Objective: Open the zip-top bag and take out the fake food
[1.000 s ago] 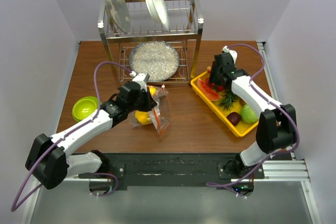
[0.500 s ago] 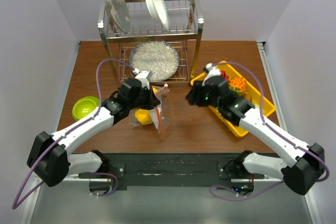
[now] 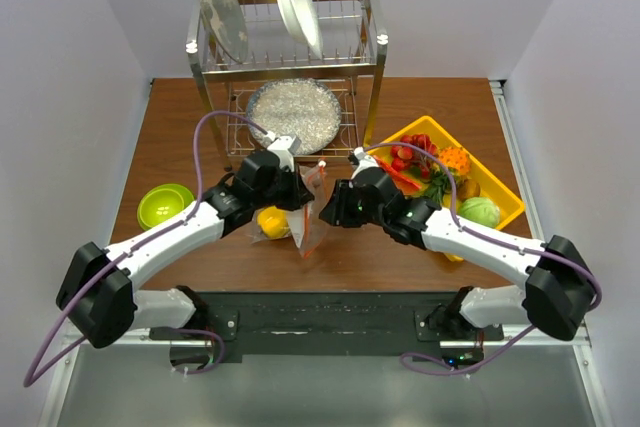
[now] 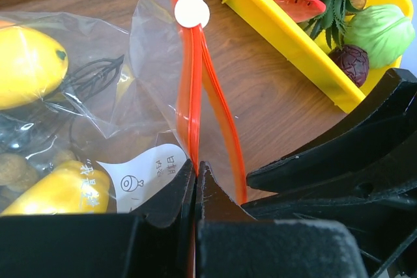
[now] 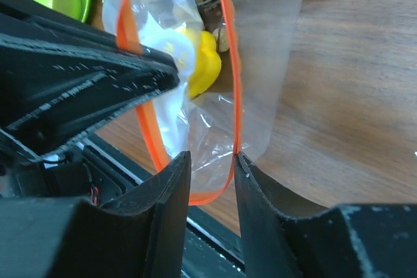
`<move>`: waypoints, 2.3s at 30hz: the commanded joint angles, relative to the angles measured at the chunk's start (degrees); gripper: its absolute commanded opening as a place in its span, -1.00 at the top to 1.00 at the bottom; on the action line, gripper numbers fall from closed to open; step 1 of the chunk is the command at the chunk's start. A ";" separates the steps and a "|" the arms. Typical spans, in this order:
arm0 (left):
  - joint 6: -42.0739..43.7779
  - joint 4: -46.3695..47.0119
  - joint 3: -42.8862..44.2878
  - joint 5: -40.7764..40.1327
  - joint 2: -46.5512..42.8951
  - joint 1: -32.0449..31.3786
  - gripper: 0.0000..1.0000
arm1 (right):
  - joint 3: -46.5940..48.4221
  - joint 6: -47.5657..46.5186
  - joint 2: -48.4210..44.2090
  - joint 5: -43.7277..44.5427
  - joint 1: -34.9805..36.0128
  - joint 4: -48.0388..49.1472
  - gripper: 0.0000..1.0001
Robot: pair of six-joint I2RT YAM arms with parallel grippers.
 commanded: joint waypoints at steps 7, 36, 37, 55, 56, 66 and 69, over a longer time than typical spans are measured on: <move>-1.42 2.93 3.63 -1.38 0.86 -1.03 1.00 | -0.15 1.72 -8.51 4.58 0.56 -0.99 0.21; -2.65 -7.87 4.33 -9.70 -9.77 -3.75 0.03 | -3.76 7.09 19.25 -4.20 -4.10 29.69 0.48; -3.00 -8.92 3.72 -11.21 -11.26 -3.75 -0.04 | -4.02 7.00 19.34 -4.38 -4.10 30.57 0.47; -4.23 -1.64 -11.84 -21.51 -7.68 9.52 0.95 | -8.50 13.94 28.04 -15.46 -4.54 55.80 -0.12; -4.15 -1.46 -12.02 -22.03 -7.24 9.52 0.97 | -8.50 13.77 28.04 -15.46 -4.37 56.06 -0.18; -4.76 3.81 -17.37 -20.28 -3.98 9.52 1.00 | -5.08 9.64 28.92 -15.19 -1.64 49.83 -0.47; -5.29 5.30 -19.39 -18.27 -4.16 9.52 1.00 | -4.29 8.93 29.62 -15.54 -1.47 49.21 -0.54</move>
